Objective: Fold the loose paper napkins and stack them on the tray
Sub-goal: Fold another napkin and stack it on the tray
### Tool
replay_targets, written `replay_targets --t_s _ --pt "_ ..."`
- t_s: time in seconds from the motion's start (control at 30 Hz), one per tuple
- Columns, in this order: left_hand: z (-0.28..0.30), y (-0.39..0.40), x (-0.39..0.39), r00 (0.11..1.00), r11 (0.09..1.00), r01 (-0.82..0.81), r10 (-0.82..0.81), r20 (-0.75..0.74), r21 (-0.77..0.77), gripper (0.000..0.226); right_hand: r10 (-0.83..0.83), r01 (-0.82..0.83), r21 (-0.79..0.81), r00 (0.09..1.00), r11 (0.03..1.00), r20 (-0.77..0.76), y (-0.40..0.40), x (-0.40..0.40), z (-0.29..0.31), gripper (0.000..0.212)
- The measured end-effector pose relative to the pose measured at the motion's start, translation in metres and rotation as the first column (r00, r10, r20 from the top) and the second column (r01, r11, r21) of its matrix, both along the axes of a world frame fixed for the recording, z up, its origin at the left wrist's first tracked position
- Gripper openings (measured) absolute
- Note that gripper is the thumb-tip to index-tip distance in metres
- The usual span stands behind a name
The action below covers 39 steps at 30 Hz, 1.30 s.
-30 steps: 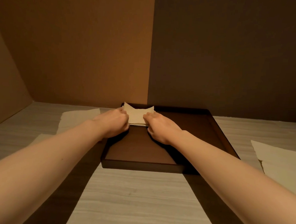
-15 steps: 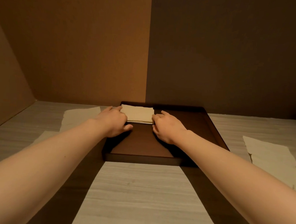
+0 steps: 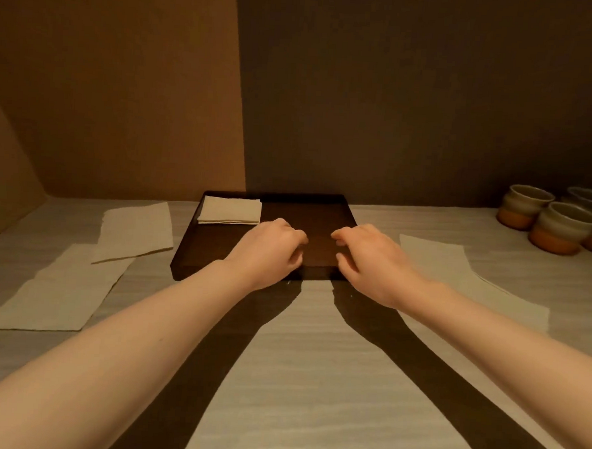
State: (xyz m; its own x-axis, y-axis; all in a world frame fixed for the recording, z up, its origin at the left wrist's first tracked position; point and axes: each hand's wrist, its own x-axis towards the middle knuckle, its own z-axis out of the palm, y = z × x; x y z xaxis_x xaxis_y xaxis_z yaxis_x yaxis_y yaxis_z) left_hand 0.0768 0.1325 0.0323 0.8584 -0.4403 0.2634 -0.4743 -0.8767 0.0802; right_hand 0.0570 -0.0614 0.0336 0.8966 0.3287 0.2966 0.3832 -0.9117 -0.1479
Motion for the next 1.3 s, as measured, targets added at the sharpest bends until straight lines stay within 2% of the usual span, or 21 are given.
replay_targets --t_s 0.2,0.4,0.63,0.7,0.83,0.9,1.0,1.07,1.17,1.3 --pt "-0.016 -0.069 -0.045 0.971 0.974 0.227 -0.225 0.078 -0.017 0.023 -0.119 0.119 -0.005 0.990 0.993 -0.073 -0.074 -0.068 -0.014 0.038" --pt "-0.034 -0.126 -0.067 0.919 0.920 0.393 -0.393 0.026 0.005 0.026 -0.190 0.182 -0.083 0.977 0.980 -0.098 -0.129 -0.118 -0.027 0.037" --pt "-0.043 -0.172 -0.067 0.898 0.899 0.438 -0.438 -0.033 0.011 0.034 -0.316 0.290 -0.190 0.940 0.938 -0.129 -0.168 -0.121 -0.038 0.045" --pt "-0.045 -0.181 -0.067 0.889 0.890 0.456 -0.454 -0.063 0.019 0.036 -0.286 0.256 -0.240 0.953 0.936 -0.096 -0.170 -0.122 -0.043 0.038" --pt "-0.054 -0.190 -0.066 0.866 0.866 0.497 -0.491 -0.093 0.058 0.022 -0.232 0.232 -0.321 0.972 0.918 0.039 -0.170 -0.122 -0.053 0.011" --pt "-0.056 -0.191 -0.066 0.875 0.878 0.477 -0.470 -0.112 0.036 0.025 -0.213 0.223 -0.316 0.975 0.922 0.067 -0.170 -0.122 -0.053 0.019" --pt "-0.055 -0.193 -0.067 0.884 0.893 0.447 -0.450 -0.128 -0.055 0.036 -0.234 0.250 -0.236 0.968 0.939 0.095 -0.170 -0.124 -0.043 0.004" --pt "-0.050 -0.193 -0.068 0.882 0.892 0.422 -0.445 -0.153 -0.163 0.037 -0.250 0.261 -0.115 0.963 0.958 0.103 -0.170 -0.125 -0.033 0.009" --pt "-0.040 -0.192 -0.068 0.897 0.864 0.367 -0.427 -0.117 -0.345 0.028 -0.221 0.221 0.018 0.969 0.975 0.109 -0.166 -0.127 -0.017 0.012" --pt "-0.026 -0.183 -0.067 0.948 0.820 0.235 -0.313 -0.064 -0.522 0.017 -0.181 0.157 0.147 0.968 0.977 0.172 -0.159 -0.131 0.003 0.013"
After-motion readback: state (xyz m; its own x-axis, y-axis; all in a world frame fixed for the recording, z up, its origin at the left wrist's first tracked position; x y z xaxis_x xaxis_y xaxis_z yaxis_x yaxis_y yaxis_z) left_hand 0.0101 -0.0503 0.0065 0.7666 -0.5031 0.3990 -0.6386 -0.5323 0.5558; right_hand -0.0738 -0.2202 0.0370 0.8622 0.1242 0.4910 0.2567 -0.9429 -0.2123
